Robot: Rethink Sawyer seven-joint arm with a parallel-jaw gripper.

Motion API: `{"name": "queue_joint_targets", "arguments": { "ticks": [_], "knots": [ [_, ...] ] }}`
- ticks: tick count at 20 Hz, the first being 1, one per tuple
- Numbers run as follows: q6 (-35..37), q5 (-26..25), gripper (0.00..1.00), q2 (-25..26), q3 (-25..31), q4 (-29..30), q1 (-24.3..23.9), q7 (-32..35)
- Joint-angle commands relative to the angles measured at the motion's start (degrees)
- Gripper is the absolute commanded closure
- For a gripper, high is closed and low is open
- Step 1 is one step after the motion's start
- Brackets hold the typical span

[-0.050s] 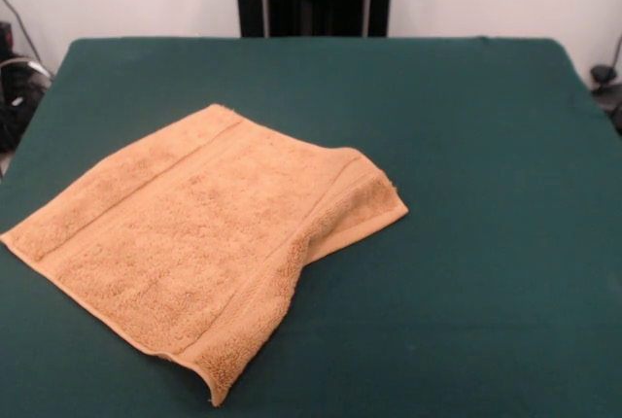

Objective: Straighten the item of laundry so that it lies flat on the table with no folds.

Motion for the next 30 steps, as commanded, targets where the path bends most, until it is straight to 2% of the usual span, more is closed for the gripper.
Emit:
{"name": "queue_joint_targets", "arguments": {
  "ticks": [1,10,30],
  "knots": [
    [-8.0,-0.2,0.00,6.3,6.7,11.0,1.6,-0.3],
    [-13.4,0.2,0.00,9.2,6.9,12.7,0.9,-0.4],
    [-15.5,-0.1,0.00,11.4,6.4,12.1,1.2,-0.5]
  ]
}}
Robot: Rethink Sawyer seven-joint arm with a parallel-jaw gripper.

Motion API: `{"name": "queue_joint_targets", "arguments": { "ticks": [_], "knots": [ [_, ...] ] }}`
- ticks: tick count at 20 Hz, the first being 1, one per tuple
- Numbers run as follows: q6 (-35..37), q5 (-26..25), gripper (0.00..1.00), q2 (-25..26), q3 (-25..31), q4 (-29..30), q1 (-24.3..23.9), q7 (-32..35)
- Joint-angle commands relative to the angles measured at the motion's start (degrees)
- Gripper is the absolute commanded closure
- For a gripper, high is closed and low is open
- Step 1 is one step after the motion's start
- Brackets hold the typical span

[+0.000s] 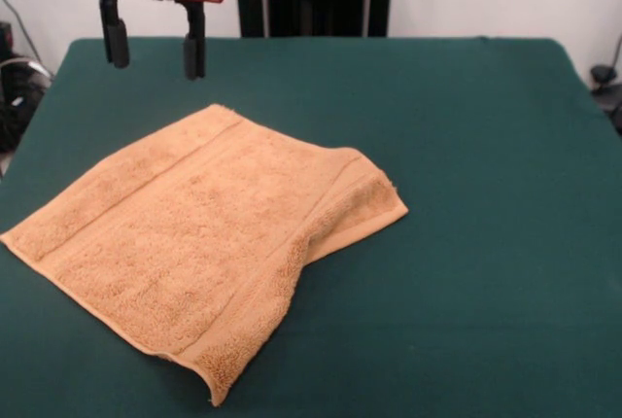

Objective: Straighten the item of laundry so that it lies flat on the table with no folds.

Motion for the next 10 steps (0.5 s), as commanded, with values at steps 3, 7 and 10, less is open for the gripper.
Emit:
{"name": "queue_joint_targets", "arguments": {
  "ticks": [3,7,10],
  "knots": [
    [-4.4,-0.7,0.00,2.2,6.3,7.8,1.3,-0.4],
    [-5.7,-1.2,0.00,3.4,6.3,8.0,1.3,-0.5],
    [-6.8,-1.4,0.00,4.5,6.4,7.7,1.3,-0.1]
  ]
}}
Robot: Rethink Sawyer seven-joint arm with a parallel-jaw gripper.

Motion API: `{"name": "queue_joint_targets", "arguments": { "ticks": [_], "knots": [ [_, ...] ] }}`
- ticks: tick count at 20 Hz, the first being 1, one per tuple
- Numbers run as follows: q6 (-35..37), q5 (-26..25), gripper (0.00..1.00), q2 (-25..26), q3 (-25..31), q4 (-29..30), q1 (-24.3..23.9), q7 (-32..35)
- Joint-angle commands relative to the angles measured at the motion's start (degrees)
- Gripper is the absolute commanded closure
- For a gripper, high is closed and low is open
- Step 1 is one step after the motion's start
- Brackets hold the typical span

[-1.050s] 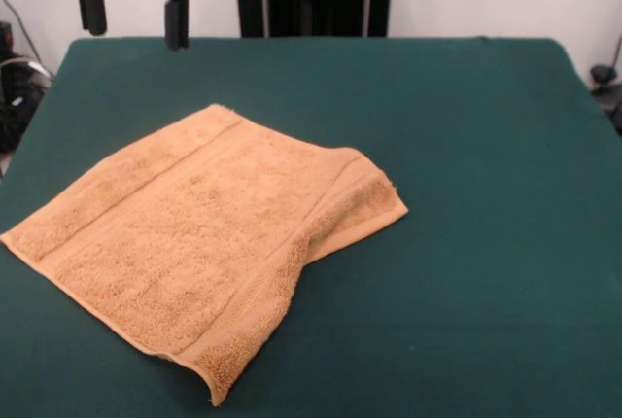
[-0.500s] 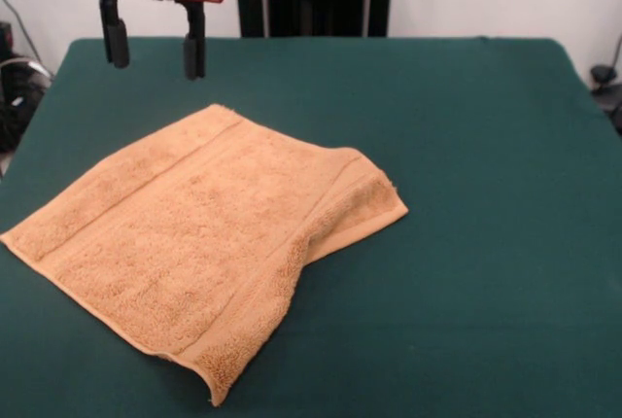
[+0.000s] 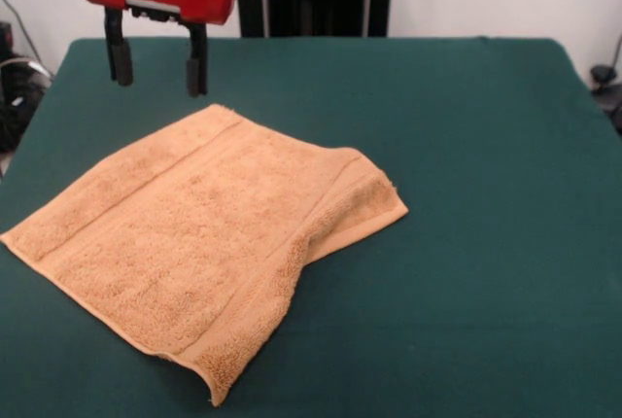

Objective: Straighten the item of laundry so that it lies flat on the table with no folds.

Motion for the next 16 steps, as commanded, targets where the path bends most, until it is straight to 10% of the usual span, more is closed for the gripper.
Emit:
{"name": "queue_joint_targets", "arguments": {
  "ticks": [1,16],
  "knots": [
    [-5.3,-1.2,0.00,3.4,6.3,7.5,1.3,0.0],
    [-7.0,-1.3,0.00,5.7,5.6,6.5,1.9,1.1]
  ]
}}
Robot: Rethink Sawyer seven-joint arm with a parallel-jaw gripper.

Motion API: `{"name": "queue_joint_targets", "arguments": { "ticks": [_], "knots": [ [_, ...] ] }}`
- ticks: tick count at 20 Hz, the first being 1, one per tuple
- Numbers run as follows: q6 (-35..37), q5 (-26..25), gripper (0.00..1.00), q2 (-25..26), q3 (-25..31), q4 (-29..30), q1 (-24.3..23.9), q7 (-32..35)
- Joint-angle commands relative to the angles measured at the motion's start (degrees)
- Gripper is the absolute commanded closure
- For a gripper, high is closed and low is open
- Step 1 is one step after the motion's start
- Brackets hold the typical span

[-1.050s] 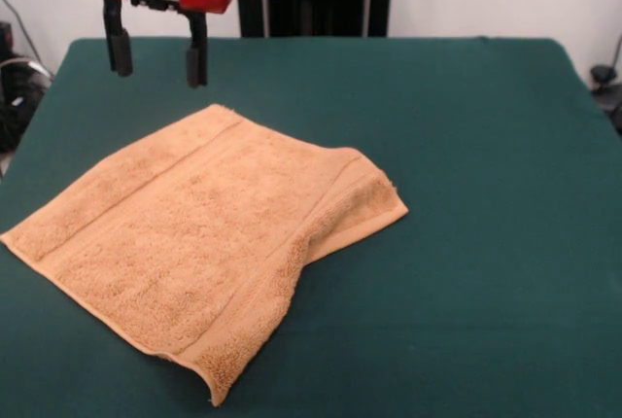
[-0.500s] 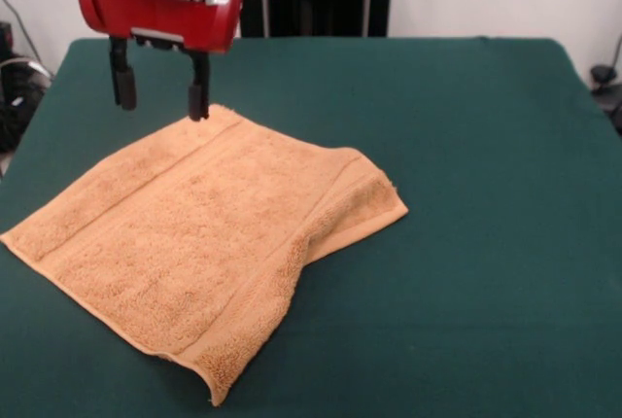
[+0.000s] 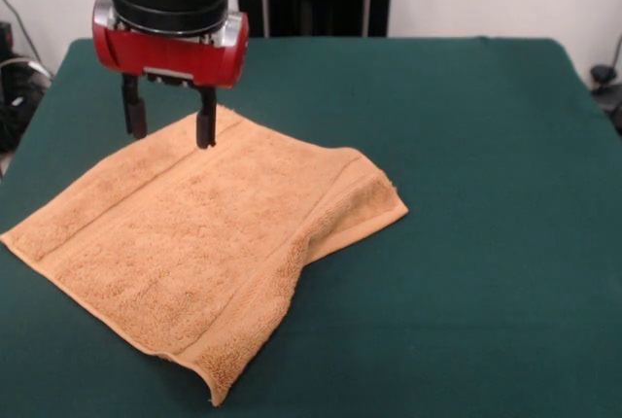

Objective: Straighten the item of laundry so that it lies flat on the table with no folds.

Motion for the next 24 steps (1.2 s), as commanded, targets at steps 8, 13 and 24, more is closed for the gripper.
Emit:
{"name": "queue_joint_targets", "arguments": {
  "ticks": [8,13,24],
  "knots": [
    [-4.4,-1.6,0.00,3.2,5.4,5.5,2.2,1.5],
    [-7.3,-1.0,0.00,6.1,5.7,5.4,2.1,3.7],
    [-13.9,-1.0,0.00,14.6,6.5,3.2,1.9,4.5]
  ]
}}
